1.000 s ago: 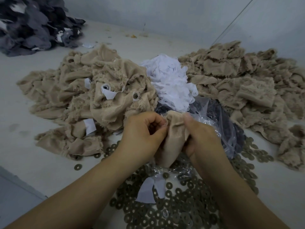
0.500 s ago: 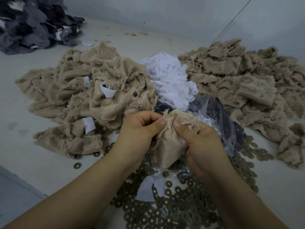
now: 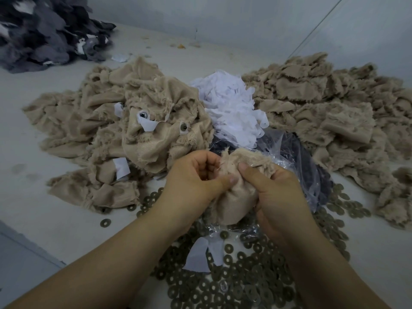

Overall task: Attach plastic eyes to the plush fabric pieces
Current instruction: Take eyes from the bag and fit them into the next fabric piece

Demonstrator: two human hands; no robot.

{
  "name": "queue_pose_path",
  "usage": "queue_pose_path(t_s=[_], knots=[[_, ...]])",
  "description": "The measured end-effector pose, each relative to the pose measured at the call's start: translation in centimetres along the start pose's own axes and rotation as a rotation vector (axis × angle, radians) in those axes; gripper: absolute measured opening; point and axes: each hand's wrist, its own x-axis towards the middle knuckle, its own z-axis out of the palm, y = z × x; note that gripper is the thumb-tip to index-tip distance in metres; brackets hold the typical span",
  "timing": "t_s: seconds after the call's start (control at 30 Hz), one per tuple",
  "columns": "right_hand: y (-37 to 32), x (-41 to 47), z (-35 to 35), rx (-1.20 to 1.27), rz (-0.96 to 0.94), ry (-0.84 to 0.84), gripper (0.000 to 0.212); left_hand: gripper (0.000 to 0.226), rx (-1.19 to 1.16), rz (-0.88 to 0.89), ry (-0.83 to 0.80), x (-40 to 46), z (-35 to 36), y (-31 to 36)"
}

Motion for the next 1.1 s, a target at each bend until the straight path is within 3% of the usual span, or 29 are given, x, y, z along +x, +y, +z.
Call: queue_pose_path(t_s=[0.3,0.43,0.57,0.7,0.97,1.1], knots=[[0.32,0.18,-0.22,-0.025,-0.036,-0.035,0.022,0.01,-0.102,-0.058,0.026,0.08,0.08,0.02],[0.6,0.13,-0.4,-0.081,-0.062,-0.055,0.016,0.022,-0.052,-0.029,0.04,0.09,0.38,0.07],[0.67,0.16,-0.38,-0.096,-0.06,-0.034,0.02,0.015,-0.006,-0.009,0.077,0.09,0.69,0.11],[0.91,0.13,-0.34,-0.127,-0.103,0.001,0.008,0.015,0.062,0.034,0.082,0.06,0.6,0.23],[0.92,0.02,-0.35,-0.198,-0.168,0.017,0.005,0.02,0.169,0.073,0.117,0.06,0.62,0.39],[0.6,-0.12,-0.22,-0.208,-0.14,-0.022,0.02,0.022,0.203,0.081,0.078,0.06,0.52,0.56]])
